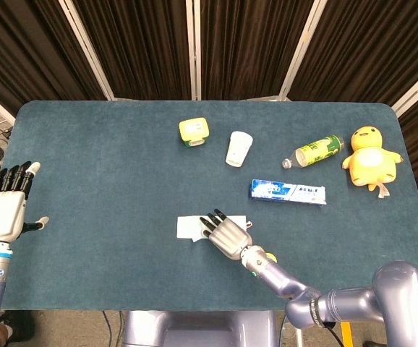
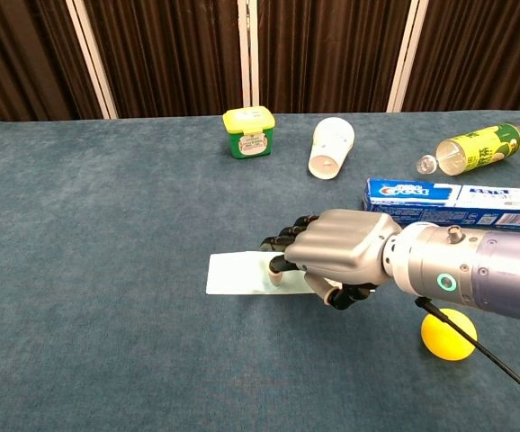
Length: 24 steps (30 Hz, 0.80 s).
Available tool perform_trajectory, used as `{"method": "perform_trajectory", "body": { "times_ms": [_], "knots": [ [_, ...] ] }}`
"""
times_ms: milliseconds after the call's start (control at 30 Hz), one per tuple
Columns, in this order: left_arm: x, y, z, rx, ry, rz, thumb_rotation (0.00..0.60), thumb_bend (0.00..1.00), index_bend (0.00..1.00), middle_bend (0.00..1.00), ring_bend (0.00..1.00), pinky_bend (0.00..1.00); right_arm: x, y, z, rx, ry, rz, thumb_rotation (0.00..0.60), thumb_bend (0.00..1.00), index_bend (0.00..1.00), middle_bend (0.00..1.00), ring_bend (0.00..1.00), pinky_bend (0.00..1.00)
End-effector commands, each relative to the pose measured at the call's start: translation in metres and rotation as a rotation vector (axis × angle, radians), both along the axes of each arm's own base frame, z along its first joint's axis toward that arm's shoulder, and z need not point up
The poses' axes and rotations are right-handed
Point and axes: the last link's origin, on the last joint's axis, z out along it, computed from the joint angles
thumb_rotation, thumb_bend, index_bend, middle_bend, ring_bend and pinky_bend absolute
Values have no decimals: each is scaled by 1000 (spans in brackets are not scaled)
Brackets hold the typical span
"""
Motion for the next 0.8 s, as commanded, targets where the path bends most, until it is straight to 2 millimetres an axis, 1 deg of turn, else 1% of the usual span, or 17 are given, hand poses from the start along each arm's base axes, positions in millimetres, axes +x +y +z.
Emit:
{"method": "perform_trajectory", "body": {
  "times_ms": [33,200,500,633,767,800],
  "knots": [
    [0,0,0,0,0,0,600,0,0,0,0,0,-1,0,-1,2,3,0,600,833,264,0,0,0],
    [0,0,1,2,-2,0,600,0,0,0,0,0,-1,1,-2,-1,2,0,600,834,264,0,0,0],
    [0,-1,1,3,-3,1,600,0,0,0,0,0,11,-4,14,-30,-54,5,600,832,264,0,0,0],
    [-1,-1,1,2,-3,2,600,0,0,0,0,0,15,-6,29,-55,-95,1,600,832,264,0,0,0],
    [-1,-2,2,2,-2,4,600,0,0,0,0,0,14,-9,50,-89,-131,-2,600,832,264,0,0,0],
    [-2,-3,2,3,-2,5,600,0,0,0,0,0,12,-9,58,-105,-144,-4,600,832,264,0,0,0]
  ]
}}
